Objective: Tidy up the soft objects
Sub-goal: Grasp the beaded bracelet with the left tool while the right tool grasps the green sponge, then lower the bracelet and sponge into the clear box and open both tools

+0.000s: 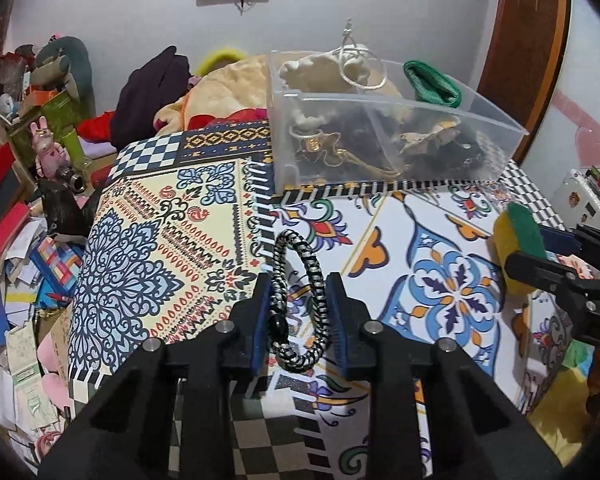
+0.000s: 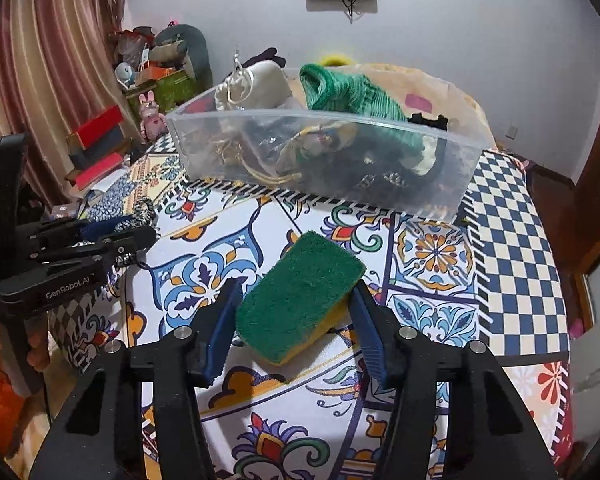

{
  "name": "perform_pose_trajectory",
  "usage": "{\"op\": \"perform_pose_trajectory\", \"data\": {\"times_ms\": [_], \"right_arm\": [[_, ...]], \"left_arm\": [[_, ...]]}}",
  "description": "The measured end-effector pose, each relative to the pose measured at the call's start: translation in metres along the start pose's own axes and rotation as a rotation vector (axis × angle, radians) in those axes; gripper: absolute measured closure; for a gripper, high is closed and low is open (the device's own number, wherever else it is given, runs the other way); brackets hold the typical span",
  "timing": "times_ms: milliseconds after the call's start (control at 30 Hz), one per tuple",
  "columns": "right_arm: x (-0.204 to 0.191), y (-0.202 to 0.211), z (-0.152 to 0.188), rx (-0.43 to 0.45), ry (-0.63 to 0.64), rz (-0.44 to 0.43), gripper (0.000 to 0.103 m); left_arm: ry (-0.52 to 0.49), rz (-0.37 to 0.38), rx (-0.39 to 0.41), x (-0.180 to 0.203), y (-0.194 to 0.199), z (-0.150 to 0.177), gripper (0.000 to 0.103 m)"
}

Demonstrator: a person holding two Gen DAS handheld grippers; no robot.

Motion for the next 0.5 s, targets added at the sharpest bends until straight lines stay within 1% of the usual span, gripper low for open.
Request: {"op": "perform_pose_trajectory", "data": {"times_ms": [67, 233, 500], "right_arm": [[0.001, 0.003, -0.003, 0.009, -0.003, 0.002, 0.053], [0.005, 0.01, -0.014, 0.039, -0.002, 0.02, 0.053], [0.015, 0.027, -0.046, 0.125, 0.018, 0.056, 0.053]], "left_arm": [[-0.003, -0.001, 0.012, 0.002, 0.002, -0.003, 0.078], [-0.004, 0.023, 0.059, 0.007, 0.014, -0.017, 0.079], [-0.017, 0.07, 0.17, 0.022, 0.033, -0.061, 0.079]]}}
Point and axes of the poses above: each gripper's, at about its wrist camera, not at the fingertips, and y roughly against the way its jaws point, x to its right, z to its underside, the point moved 2 cm from there along -y, roughly the way its jaws point, and after that the axes turned 9 degrees about x, right-handed, at the moved point
